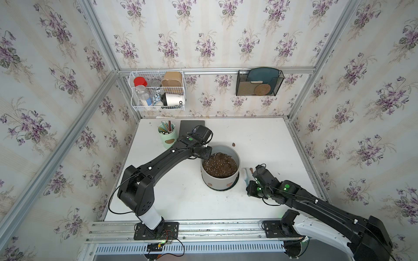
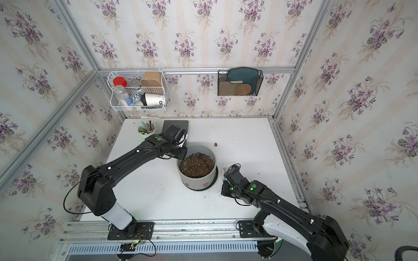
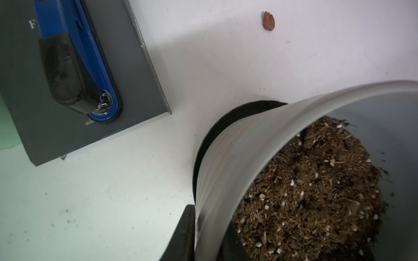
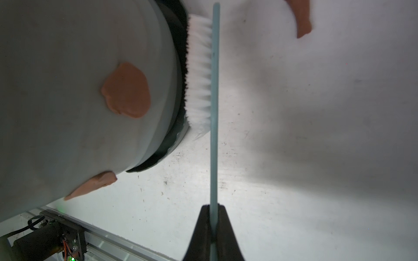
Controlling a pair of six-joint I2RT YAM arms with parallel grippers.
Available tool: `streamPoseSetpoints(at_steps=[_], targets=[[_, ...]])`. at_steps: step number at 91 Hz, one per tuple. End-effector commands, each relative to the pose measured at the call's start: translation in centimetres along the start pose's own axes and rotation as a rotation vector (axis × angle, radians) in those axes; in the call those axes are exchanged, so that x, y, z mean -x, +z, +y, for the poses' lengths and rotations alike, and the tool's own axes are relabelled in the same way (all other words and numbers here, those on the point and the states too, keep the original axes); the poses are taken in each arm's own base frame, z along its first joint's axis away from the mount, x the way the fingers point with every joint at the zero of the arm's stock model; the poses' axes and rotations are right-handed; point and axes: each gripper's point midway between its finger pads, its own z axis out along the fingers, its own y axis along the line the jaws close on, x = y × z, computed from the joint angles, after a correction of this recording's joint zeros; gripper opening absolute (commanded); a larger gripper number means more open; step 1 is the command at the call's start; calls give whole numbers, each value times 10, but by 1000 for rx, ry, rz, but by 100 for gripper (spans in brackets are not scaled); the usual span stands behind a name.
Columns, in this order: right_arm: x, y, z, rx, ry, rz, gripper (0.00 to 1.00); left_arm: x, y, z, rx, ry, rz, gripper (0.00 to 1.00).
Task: Scrub the dried mud off the ceramic pot
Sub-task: Rotate the pot on the tray, then brush off the soil from the pot.
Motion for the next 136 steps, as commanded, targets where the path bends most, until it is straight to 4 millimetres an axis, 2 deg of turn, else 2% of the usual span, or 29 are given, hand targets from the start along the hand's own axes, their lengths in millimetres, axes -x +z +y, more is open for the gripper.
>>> streamPoseSetpoints(at_steps=[1,8,27,35,61,76,102,122,136], targets=[[7,1,12,38,-39,-18,0,-1,-8,-8,-49,-15,-7,15],[6,4,18,60,-46,-3,0,-2,-11,-9,-52,-19,-2,9],[-6,12,8,40,-38,39,0,-6,-10,-7,-37,-41,18,0],[-10,11,12,76,-40,43,0,-9,-10,-8,-47,-47,21,0],[-4,-4,47,240,-61,20,0,-8,-12,-14,-57,-74,16,0],[2,-13,49,256,-37,-18,0,-13,-10,-19,-48,-90,27,0],[16,-25,32,166,-19,-102,0,-20,-8,-20,-19,-78,43,0],[25,-29,4,29,-10,-141,0,-23,-9,-12,22,-76,45,0],[32,-35,-4,7,1,-160,0,-25,-10,-9,36,-74,47,0]])
